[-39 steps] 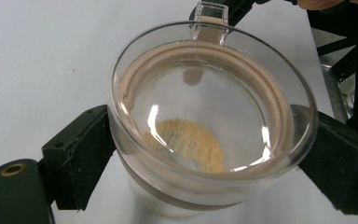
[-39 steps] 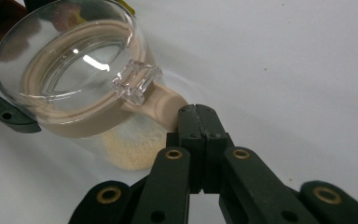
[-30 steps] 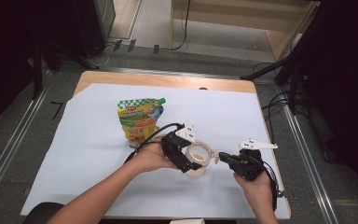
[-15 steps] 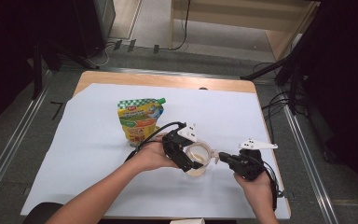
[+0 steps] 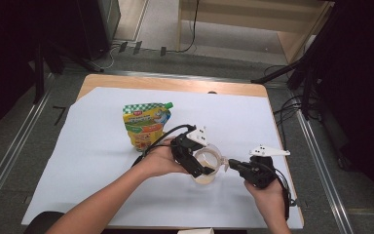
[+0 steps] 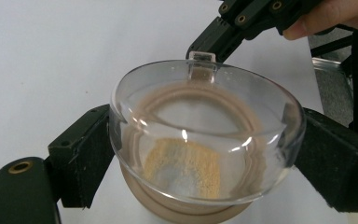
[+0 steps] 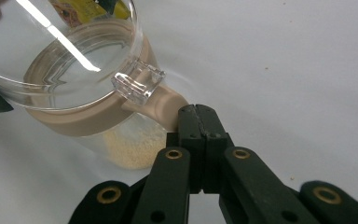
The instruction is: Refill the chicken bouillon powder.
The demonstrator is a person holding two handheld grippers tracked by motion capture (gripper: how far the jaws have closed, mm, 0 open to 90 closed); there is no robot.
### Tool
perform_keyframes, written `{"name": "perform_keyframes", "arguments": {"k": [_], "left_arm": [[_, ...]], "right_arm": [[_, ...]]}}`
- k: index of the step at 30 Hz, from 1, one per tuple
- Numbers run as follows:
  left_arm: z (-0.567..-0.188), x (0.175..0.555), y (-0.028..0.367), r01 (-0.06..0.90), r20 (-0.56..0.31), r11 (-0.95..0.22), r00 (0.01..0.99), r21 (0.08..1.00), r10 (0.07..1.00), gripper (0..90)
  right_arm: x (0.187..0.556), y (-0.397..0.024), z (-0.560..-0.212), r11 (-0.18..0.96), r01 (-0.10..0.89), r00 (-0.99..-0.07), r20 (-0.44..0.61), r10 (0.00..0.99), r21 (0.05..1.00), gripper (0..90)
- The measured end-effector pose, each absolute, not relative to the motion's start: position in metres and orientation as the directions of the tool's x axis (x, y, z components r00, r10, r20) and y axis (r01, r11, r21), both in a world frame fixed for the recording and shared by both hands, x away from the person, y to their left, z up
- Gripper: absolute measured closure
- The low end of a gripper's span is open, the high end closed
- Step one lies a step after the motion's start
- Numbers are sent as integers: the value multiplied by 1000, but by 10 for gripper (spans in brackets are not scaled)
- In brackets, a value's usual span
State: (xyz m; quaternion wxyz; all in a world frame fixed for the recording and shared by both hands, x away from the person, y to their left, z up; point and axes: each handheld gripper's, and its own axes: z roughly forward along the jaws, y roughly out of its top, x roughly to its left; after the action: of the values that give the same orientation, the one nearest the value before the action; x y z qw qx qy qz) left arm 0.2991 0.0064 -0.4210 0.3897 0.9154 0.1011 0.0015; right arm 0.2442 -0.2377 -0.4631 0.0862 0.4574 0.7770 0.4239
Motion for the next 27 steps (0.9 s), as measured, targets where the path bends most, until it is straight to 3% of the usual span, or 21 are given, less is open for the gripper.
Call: {"name": "perform_keyframes", "arguments": {"k": [27], "left_arm": [[-402, 302, -12, 174, -76, -670, 982, 722, 173, 126]], "right_arm": [[244, -238, -463, 219, 636, -572, 263, 777, 740, 900]]}}
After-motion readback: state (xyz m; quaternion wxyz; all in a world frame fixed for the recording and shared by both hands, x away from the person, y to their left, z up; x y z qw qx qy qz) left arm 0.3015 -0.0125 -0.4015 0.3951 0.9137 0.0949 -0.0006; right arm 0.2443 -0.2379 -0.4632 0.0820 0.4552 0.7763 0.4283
